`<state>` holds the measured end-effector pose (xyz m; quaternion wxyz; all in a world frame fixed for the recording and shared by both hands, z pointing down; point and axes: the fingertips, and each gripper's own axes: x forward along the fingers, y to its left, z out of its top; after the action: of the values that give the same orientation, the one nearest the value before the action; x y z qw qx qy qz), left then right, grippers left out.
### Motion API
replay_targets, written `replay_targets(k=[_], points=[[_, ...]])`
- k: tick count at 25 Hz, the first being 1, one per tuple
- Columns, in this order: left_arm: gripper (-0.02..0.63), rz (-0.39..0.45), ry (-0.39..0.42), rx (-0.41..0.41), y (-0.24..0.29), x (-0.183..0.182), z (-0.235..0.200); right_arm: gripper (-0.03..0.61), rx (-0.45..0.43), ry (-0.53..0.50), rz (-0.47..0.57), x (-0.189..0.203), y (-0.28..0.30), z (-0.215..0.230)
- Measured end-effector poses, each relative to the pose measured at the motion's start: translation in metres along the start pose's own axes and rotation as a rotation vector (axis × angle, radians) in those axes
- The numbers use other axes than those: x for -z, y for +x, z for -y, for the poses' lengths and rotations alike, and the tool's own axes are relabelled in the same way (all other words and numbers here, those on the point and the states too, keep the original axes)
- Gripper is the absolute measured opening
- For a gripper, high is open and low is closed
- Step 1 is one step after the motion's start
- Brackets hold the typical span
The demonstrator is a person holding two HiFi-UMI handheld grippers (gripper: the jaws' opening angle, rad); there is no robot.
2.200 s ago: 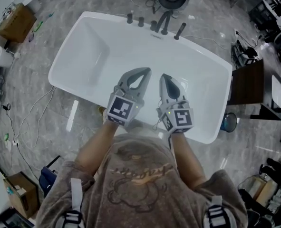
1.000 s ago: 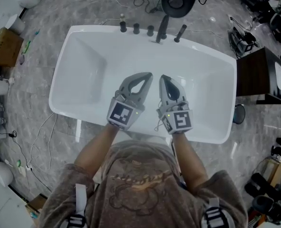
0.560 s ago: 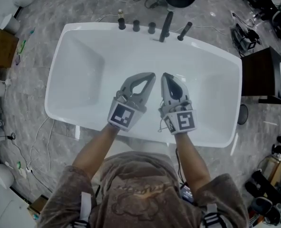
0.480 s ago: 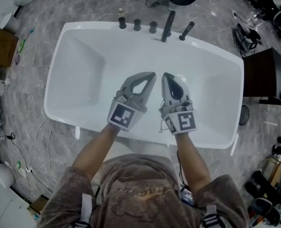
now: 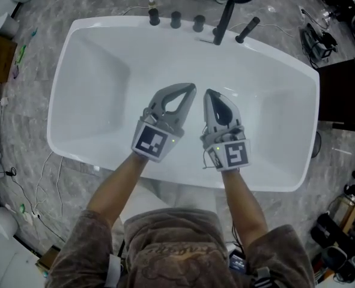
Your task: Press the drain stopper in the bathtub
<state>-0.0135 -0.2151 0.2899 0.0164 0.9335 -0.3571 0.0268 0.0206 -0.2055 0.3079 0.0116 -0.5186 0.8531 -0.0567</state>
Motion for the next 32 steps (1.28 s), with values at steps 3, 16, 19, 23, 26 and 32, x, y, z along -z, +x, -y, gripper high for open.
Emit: replay_targets(k=[3, 16, 19, 23, 26, 32], points=[[0.002, 0.009, -0.002, 0.004, 0.005, 0.019, -0.006, -0.003, 0.004, 0.0, 0.0, 0.019, 0.007, 0.002], [0.002, 0.001, -0.015, 0.017, 0.015, 0.105, -0.028, -0.003, 0.033, -0.002, -0.012, 0.101, 0.033, 0.013], [0.002, 0.013, -0.016, 0.022, 0.017, 0.121, -0.034, -0.003, 0.042, -0.003, -0.016, 0.12, 0.038, 0.017], [0.002, 0.015, -0.018, 0.03, 0.019, 0.144, -0.038, -0.003, 0.056, 0.006, -0.012, 0.143, 0.041, 0.021], [0.002, 0.019, -0.019, 0.035, 0.023, 0.162, -0.043, -0.003, 0.059, -0.001, -0.013, 0.162, 0.047, 0.023], [0.002, 0.028, -0.014, 0.043, 0.029, 0.198, -0.05, -0.003, 0.063, 0.007, -0.017, 0.199, 0.055, 0.026]])
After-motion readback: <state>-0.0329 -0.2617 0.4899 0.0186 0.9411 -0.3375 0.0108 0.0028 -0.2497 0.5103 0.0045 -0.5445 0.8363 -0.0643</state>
